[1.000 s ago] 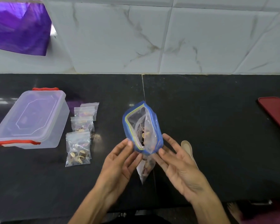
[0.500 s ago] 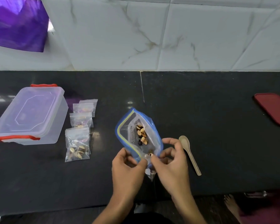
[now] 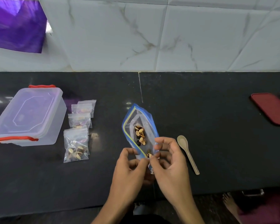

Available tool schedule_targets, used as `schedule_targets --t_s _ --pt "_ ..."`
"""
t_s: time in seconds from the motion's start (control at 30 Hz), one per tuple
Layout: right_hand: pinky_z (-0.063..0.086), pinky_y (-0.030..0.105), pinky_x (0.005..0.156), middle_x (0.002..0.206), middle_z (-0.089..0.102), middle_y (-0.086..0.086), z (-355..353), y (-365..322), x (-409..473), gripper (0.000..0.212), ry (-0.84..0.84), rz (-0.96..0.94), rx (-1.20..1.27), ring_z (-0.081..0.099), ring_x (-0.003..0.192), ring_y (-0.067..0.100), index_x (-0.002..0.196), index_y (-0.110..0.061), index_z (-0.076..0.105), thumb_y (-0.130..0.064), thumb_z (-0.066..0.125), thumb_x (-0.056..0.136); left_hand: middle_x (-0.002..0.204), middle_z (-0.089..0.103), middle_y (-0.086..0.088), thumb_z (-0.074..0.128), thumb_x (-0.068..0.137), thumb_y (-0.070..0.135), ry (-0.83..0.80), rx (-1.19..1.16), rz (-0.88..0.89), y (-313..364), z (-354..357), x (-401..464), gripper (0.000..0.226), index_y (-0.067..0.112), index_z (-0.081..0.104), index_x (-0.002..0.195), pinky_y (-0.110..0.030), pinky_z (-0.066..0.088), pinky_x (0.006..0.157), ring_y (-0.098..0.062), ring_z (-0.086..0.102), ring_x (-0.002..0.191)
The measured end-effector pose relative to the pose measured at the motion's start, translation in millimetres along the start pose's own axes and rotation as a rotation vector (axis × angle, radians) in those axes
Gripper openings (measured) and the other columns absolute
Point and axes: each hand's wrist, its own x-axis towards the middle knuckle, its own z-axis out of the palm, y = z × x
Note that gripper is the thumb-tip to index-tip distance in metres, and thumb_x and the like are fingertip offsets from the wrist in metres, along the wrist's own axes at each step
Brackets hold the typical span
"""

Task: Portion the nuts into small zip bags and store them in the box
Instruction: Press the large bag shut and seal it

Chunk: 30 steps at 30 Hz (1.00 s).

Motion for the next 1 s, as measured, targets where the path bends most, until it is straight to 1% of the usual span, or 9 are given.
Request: schedule_targets --t_s 0.07,0.2,0.3,0.4,0.5,0.6,0.77,0.87,1.0 --pt "0.054 0.022 0.066 0.097 0.056 -0.013 1.5 0.1 -3.6 0.043 0.061 -0.016 0.038 0.062 0.079 0.008 0.101 -0.035 0.055 0.000 0.069 0.080 0.052 0.062 -0.005 0.058 0.092 0.015 -0.001 -0.032 -0.033 3.2 -3.6 0.1 0.009 0.008 0.052 0.089 -0.029 0.052 0.049 -0.016 0.061 0.046" --pt "0.052 0.018 0.066 0.109 0.048 -0.017 -1.8 7.4 -1.6 0.053 0.075 0.168 -0.204 0.061 0.087 0.003 0.112 -0.041 0.038 -0.039 0.075 0.075 0.055 0.066 -0.006 0.061 0.088 0.038 0.050 0.190 0.052 -1.1 -14.8 11.1 0.037 0.005 0.058 0.071 -0.031 0.052 0.052 -0.018 0.063 0.049" --pt "0.054 0.018 0.062 0.103 0.060 -0.007 -2.8 12.1 0.8 0.027 0.023 0.138 -0.316 0.065 0.076 0.002 0.103 -0.034 0.054 -0.026 0.071 0.083 0.053 0.067 -0.003 0.061 0.089 0.024 0.014 0.419 0.167 -5.8 -15.6 15.7 0.030 0.010 0.055 0.063 -0.029 0.051 0.054 -0.014 0.062 0.046" --pt "0.055 0.023 0.066 0.100 0.057 -0.012 -2.6 8.0 -0.9 0.024 -0.023 -0.021 -0.454 0.062 0.080 0.002 0.108 -0.032 0.059 -0.016 0.059 0.091 0.051 0.065 0.001 0.060 0.089 0.023 -0.022 0.458 0.272 -7.7 -11.6 15.2 0.033 0.019 0.051 0.058 -0.026 0.046 0.052 -0.010 0.058 0.046" --pt "0.052 0.023 0.082 0.111 0.045 -0.021 -7.6 -0.7 -2.6 0.042 -0.188 -0.024 -0.566 0.056 0.095 -0.002 0.138 -0.031 0.042 -0.024 0.049 0.096 0.053 0.057 0.000 0.057 0.088 0.033 -0.161 0.343 0.309 -8.6 -11.1 19.9 0.032 0.023 0.050 0.058 -0.034 0.042 0.056 -0.010 0.051 0.052" --pt "0.044 0.021 0.098 0.122 0.034 -0.027 -13.6 -5.3 -3.2 0.068 -0.334 0.048 -0.599 0.044 0.115 -0.005 0.146 -0.035 0.024 -0.027 0.059 0.088 0.055 0.055 0.006 0.053 0.087 0.032 -0.313 0.236 0.340 -5.8 -12.4 25.2 0.027 0.027 0.052 0.060 -0.023 0.041 0.059 -0.006 0.050 0.056" --pt "0.051 0.023 0.089 0.111 0.050 -0.028 -12.7 1.9 6.0 0.049 -0.120 -0.062 -0.553 0.056 0.106 -0.002 0.136 -0.031 0.047 -0.019 0.060 0.090 0.070 0.064 0.003 0.054 0.094 0.026 -0.417 0.188 0.469 0.2 -15.2 28.1 0.023 0.014 0.062 0.076 -0.018 0.045 0.066 -0.008 0.060 0.067" --pt "0.048 0.009 0.085 0.105 0.059 -0.026 -16.5 5.9 13.6 0.038 -0.058 -0.056 -0.532 0.056 0.100 -0.011 0.122 -0.035 0.057 -0.013 0.060 0.091 0.075 0.068 -0.001 0.061 0.087 0.037 -0.252 0.205 0.533 3.2 -25.8 35.1 0.019 0.020 0.067 0.079 -0.018 0.047 0.065 -0.008 0.063 0.070" --pt "0.045 0.004 0.071 0.090 0.067 -0.023 -22.0 6.8 27.2 0.022 0.042 -0.081 -0.402 0.059 0.091 -0.012 0.101 -0.033 0.066 -0.015 0.058 0.092 0.087 0.066 0.013 0.070 0.085 0.024 0.152 0.156 0.575 9.0 -49.3 59.6 0.010 0.027 0.062 0.089 -0.018 0.046 0.070 0.002 0.060 0.076"
